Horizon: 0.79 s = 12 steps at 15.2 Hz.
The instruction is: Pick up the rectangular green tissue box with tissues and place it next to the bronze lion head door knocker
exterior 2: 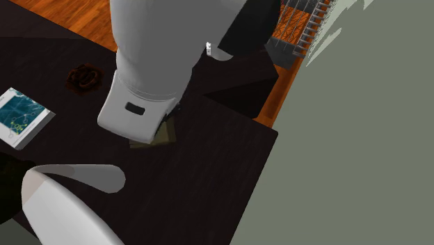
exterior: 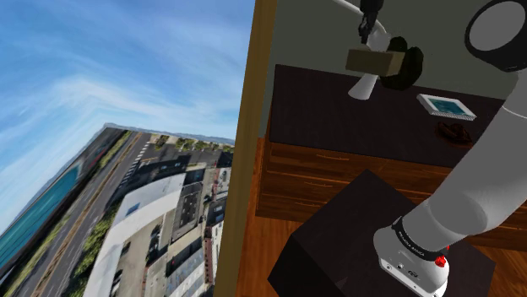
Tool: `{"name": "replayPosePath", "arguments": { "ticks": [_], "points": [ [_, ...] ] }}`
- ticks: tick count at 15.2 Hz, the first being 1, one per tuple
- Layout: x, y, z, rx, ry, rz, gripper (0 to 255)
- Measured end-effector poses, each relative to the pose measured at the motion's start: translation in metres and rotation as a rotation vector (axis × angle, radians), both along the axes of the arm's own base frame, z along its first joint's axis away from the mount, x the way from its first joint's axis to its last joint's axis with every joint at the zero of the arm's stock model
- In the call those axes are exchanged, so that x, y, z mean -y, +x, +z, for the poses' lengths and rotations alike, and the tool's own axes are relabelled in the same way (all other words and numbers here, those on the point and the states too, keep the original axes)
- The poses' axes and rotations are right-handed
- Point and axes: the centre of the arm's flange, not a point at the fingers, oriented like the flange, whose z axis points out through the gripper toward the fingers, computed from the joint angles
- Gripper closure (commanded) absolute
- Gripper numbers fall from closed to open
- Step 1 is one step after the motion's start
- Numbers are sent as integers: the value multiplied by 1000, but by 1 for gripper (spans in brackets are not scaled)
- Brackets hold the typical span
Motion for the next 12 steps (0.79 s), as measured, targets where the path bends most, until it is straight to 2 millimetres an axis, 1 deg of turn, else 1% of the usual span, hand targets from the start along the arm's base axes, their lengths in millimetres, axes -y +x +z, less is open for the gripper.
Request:
{"name": "replayPosePath", "arguments": {
  "ticks": [1,2,4,8,11,12],
  "points": [
    [4,-10,2,1,0,0,255],
    [11,-24,0,1,0,0,255],
    [25,-47,1,1,0,0,255],
    [47,-95,0,1,0,0,255],
    [61,-127,2,1,0,0,255],
    [66,-143,3,0,0,0,255]
  ]
}}
